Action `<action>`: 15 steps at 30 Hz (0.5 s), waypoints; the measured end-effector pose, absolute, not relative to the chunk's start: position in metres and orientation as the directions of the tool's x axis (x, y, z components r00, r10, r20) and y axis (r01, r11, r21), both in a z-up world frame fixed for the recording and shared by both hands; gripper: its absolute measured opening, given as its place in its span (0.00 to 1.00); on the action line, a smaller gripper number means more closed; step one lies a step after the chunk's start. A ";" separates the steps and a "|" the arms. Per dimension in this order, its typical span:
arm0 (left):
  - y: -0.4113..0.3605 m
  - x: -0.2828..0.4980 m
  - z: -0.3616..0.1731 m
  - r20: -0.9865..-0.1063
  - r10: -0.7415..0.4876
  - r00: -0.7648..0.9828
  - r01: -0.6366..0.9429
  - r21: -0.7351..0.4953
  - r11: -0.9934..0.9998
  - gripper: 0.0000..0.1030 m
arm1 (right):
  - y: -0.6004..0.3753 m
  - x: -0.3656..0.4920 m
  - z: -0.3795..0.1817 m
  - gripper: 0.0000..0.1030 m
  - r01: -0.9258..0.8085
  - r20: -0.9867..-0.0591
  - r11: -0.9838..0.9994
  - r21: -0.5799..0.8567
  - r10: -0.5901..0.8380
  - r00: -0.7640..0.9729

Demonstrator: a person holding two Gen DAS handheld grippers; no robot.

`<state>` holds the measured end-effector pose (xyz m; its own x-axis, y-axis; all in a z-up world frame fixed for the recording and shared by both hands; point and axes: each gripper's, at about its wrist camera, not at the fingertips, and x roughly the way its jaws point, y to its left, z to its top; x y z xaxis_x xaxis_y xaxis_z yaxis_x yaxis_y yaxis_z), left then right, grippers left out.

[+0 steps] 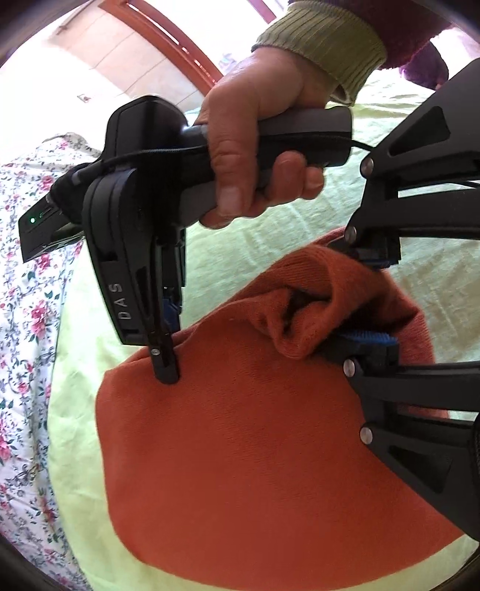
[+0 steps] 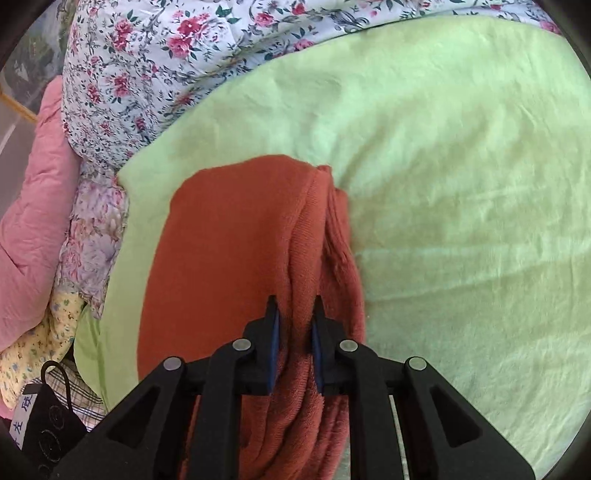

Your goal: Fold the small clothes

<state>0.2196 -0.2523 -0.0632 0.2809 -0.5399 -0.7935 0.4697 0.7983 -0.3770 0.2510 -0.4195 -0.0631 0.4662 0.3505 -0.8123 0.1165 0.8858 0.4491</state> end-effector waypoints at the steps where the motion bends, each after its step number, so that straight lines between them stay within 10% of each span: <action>1: -0.250 0.216 -0.062 -0.790 -0.549 0.271 0.473 -0.388 0.791 0.31 | -0.420 0.249 -0.062 0.23 0.122 -0.815 0.888 0.444 0.343 0.468; 15: -0.152 0.185 -0.035 -0.781 -0.539 0.316 0.335 -0.439 0.833 0.48 | -0.411 0.184 -0.023 0.43 0.172 -0.797 0.881 0.441 0.295 0.528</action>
<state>0.1846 -0.1521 -0.0353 0.3161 -0.5388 -0.7809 0.3350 0.8334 -0.4395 0.1835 -0.4107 -0.0231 0.5275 0.2954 -0.7965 0.1721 0.8810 0.4407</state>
